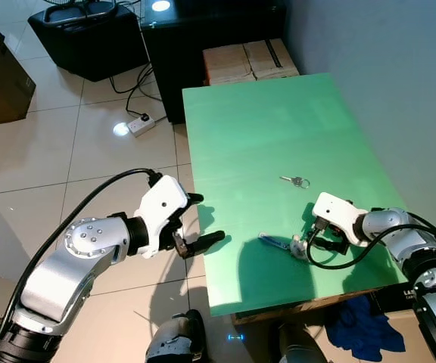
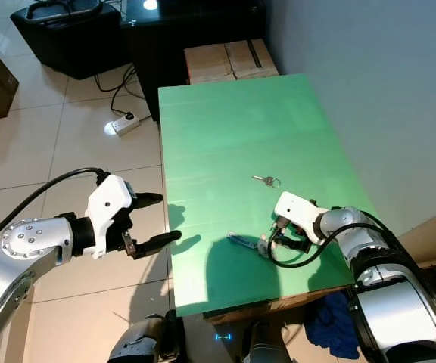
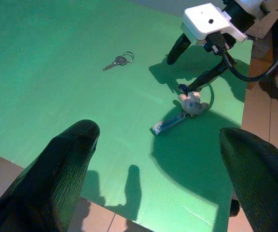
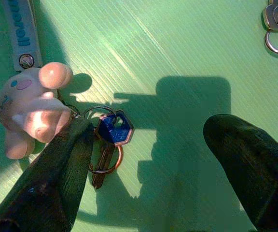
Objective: Hang keys on a hook
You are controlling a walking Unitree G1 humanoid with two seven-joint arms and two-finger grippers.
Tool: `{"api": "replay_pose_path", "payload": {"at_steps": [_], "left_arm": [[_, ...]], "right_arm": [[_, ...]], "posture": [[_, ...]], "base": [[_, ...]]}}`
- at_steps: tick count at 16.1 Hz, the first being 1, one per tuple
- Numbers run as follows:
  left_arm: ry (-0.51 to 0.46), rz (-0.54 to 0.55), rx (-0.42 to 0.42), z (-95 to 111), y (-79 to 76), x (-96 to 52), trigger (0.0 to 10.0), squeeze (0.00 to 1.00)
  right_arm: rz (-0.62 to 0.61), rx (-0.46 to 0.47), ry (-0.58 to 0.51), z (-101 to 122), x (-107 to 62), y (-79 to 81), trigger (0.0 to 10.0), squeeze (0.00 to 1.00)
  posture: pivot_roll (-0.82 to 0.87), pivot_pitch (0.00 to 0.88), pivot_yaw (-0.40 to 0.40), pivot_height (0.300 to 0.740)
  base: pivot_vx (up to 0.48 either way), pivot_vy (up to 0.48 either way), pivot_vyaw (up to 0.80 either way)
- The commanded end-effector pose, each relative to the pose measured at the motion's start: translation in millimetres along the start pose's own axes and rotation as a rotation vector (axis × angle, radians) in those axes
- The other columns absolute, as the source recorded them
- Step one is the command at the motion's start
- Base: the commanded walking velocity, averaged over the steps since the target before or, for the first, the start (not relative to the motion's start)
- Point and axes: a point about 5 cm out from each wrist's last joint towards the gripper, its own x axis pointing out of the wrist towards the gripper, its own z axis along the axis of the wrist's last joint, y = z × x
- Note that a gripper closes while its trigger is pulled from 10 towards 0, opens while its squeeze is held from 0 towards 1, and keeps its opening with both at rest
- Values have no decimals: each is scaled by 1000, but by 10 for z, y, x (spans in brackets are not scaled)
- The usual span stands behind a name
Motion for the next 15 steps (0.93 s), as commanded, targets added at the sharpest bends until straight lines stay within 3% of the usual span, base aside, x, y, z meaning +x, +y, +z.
{"api": "replay_pose_path", "payload": {"at_steps": [1,5,10,14,15], "left_arm": [[23,-16,8,-30,-24,2,10000,0],[23,-17,8,-24,-30,2,10000,0],[22,-19,7,-29,-37,5,10000,0],[22,-18,7,-34,-40,4,10000,0],[22,-18,8,-41,-43,3,10000,0]], "right_arm": [[40,14,12,-78,26,93,10000,0],[64,37,15,-60,94,174,10000,0],[78,6,118,-152,116,225,10000,0],[0,8,174,-235,91,182,10000,0],[-22,18,174,-243,90,174,9451,0]], "posture": [[-31,219,74,740],[-29,220,75,740],[-29,214,72,740],[-30,211,71,740],[-30,207,70,740]], "base": [[0,0,0],[0,0,0],[0,0,0],[0,0,0],[0,0,0]]}}
